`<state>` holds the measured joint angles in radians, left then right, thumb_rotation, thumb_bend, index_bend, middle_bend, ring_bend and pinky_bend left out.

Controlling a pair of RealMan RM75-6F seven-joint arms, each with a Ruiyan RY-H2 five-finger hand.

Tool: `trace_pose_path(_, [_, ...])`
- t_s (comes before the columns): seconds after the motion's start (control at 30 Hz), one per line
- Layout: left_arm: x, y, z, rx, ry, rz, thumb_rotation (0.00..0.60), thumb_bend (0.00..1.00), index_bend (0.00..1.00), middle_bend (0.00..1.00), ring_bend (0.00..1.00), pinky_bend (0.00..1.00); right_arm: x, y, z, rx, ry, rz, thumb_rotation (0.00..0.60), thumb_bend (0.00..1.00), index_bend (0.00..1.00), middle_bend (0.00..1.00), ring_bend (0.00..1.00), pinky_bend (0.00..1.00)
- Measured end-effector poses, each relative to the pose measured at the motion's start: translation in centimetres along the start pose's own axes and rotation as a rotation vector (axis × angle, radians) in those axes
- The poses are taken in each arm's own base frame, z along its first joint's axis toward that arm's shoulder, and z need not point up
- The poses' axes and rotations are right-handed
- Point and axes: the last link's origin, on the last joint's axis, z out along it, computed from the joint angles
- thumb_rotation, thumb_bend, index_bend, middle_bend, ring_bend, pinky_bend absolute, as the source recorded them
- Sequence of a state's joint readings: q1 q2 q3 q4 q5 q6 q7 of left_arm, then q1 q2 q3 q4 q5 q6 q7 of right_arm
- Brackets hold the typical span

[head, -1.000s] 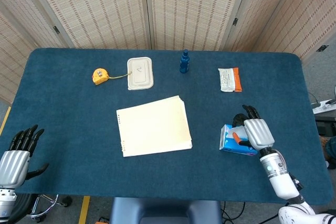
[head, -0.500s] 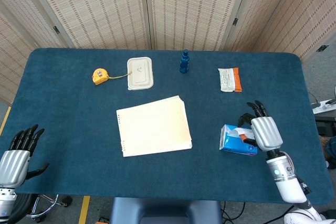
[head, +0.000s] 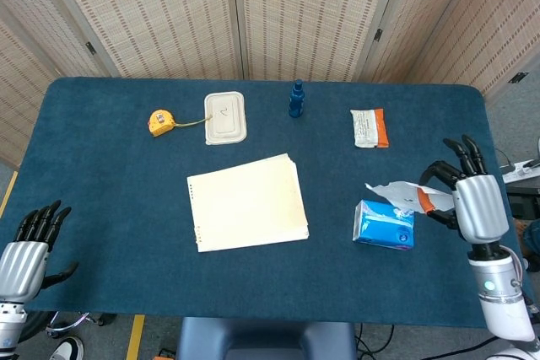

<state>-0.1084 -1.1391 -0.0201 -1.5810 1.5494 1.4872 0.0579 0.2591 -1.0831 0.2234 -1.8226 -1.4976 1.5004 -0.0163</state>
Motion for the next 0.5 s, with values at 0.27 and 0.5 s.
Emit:
trace_pose_path(0.27, [0.0,0.0,-0.1,-0.003,-0.001,0.000,0.600,0.26,0.00,0.00,0.00,0.11,-0.9,1.0,-2.5,-0.028,-0.051,-0.024,0.600,0.48,0.47,0.27,0.05,0.03])
trace_pose_path(0.5, [0.1,-0.1,0.0,0.002,0.011,-0.003,0.600,0.26,0.00,0.00,0.00,0.11,-2.9,3.3,-5.1,-0.103,-0.184,-0.077,0.600,0.09,0.00,0.00,0.00,0.00])
